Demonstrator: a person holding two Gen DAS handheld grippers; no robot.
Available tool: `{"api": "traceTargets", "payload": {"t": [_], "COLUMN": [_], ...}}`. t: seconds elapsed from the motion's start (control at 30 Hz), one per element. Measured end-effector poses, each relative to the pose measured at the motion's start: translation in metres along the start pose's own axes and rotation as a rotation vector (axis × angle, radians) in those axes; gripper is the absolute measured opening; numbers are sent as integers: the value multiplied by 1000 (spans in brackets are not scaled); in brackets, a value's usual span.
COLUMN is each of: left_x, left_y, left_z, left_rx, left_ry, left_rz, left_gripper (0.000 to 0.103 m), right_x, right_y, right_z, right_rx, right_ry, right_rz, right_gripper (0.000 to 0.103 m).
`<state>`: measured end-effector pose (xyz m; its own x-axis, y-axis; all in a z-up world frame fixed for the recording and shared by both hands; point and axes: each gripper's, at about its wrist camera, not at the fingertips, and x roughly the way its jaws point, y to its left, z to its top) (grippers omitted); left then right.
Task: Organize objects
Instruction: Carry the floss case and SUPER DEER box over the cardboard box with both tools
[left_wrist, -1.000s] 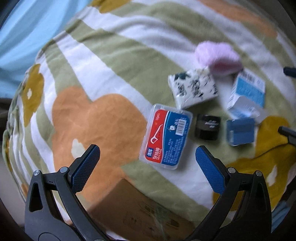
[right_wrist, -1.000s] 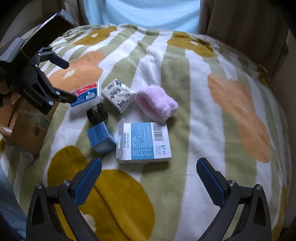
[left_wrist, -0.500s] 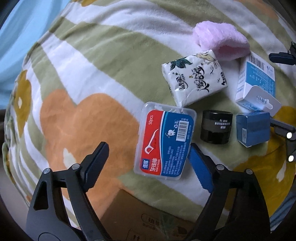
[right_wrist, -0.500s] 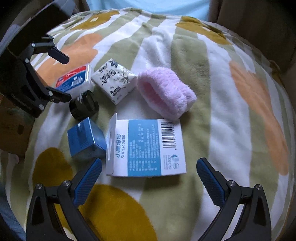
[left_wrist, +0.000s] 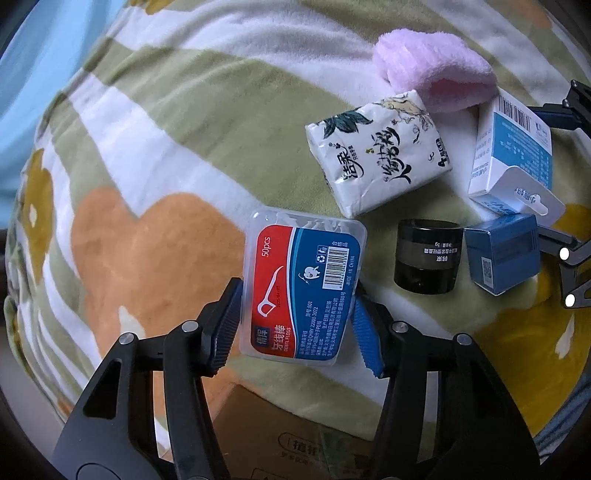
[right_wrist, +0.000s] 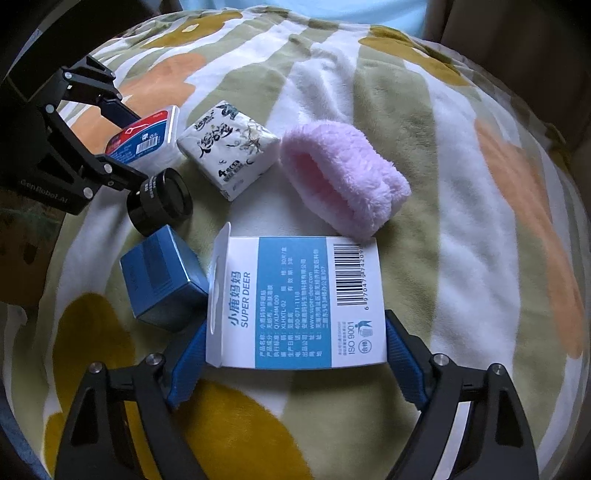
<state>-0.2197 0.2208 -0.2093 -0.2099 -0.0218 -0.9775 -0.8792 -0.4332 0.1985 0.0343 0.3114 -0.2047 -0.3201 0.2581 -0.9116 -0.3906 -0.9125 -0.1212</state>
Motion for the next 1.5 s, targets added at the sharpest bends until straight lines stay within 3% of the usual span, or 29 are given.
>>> {"api": "traceTargets", "payload": {"t": [0.47, 0.83, 1.17, 1.5], "left_x": [-41, -103, -155, -188], "left_y": [5, 11, 29, 66], "left_z": [-7, -37, -92, -168], "left_rx": [-68, -128, -219, -351], "left_ry": [-89, -167, -222, -251], "left_rz": [-7, 7, 32, 62], "left_gripper": [52, 52, 52, 52], "right_x": [-33, -86, -137, -176], "right_y": [2, 13, 55, 113], "right_z": [-7, 3, 27, 51], "right_rx": [22, 26, -25, -53], "right_ry": [-33, -104, -182, -236], "right_rz": [-27, -15, 17, 51], "right_gripper": [84, 84, 84, 84]}}
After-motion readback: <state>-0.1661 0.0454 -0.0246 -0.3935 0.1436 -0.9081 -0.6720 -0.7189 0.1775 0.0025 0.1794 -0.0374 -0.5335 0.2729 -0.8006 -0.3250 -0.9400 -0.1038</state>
